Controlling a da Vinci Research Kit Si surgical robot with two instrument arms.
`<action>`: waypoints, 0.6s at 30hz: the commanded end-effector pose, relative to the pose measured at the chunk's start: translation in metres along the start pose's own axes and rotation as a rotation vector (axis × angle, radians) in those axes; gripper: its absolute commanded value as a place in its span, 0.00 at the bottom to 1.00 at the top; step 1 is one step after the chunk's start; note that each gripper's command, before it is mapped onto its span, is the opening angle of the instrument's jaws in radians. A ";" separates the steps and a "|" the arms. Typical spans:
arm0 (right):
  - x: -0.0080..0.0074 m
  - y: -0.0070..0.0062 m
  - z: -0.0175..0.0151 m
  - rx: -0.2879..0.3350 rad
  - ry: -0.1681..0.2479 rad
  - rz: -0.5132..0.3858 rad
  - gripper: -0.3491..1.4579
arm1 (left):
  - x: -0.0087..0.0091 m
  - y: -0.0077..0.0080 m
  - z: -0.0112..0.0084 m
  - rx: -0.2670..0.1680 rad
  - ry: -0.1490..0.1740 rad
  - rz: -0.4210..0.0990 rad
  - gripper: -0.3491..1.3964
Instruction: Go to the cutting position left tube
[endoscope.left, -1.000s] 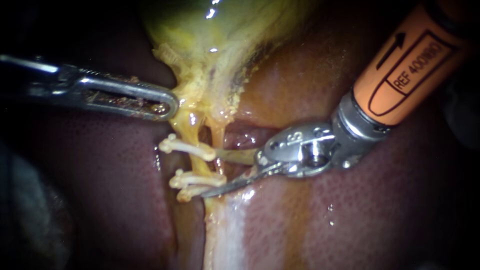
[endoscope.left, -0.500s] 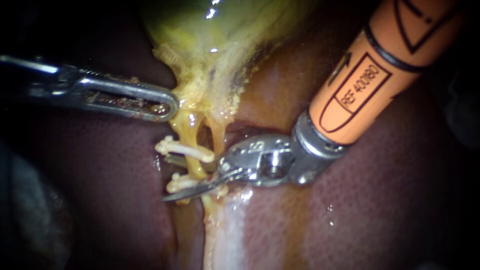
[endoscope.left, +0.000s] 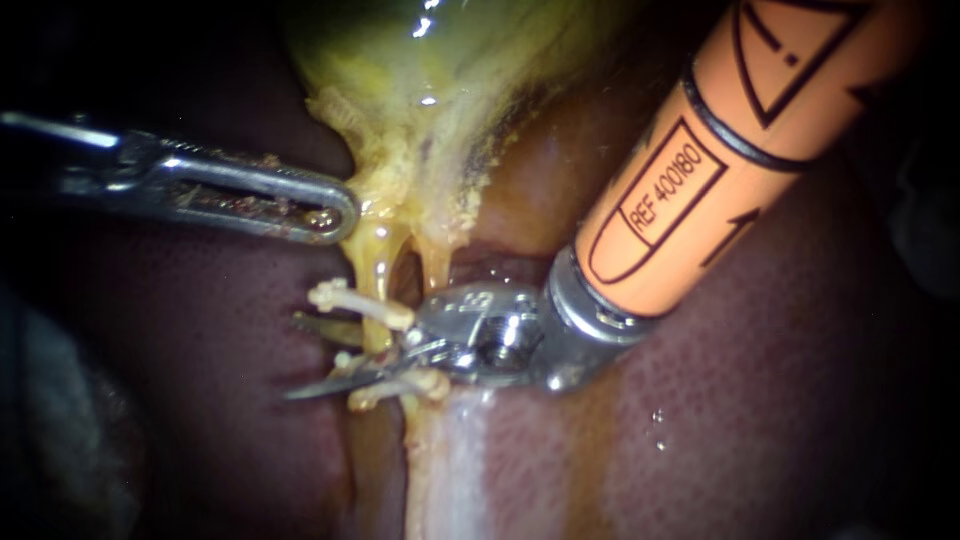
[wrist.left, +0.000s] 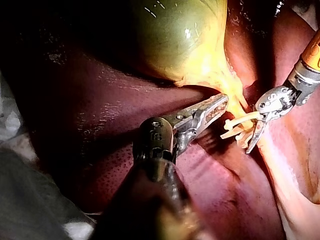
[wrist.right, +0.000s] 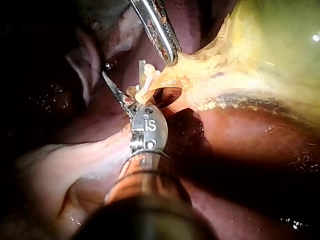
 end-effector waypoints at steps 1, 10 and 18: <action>0.0003 -0.0002 0.0000 0.005 0.008 0.001 0.98 | 0.0000 0.0000 0.0000 0.000 0.000 0.000 0.00; 0.0021 -0.0016 -0.0005 0.032 0.050 0.018 0.99 | 0.0000 0.0000 0.0000 0.000 0.000 0.000 0.00; 0.0022 -0.0017 -0.0006 0.034 0.052 0.019 0.99 | 0.0000 0.0000 0.0000 0.000 0.000 0.000 0.00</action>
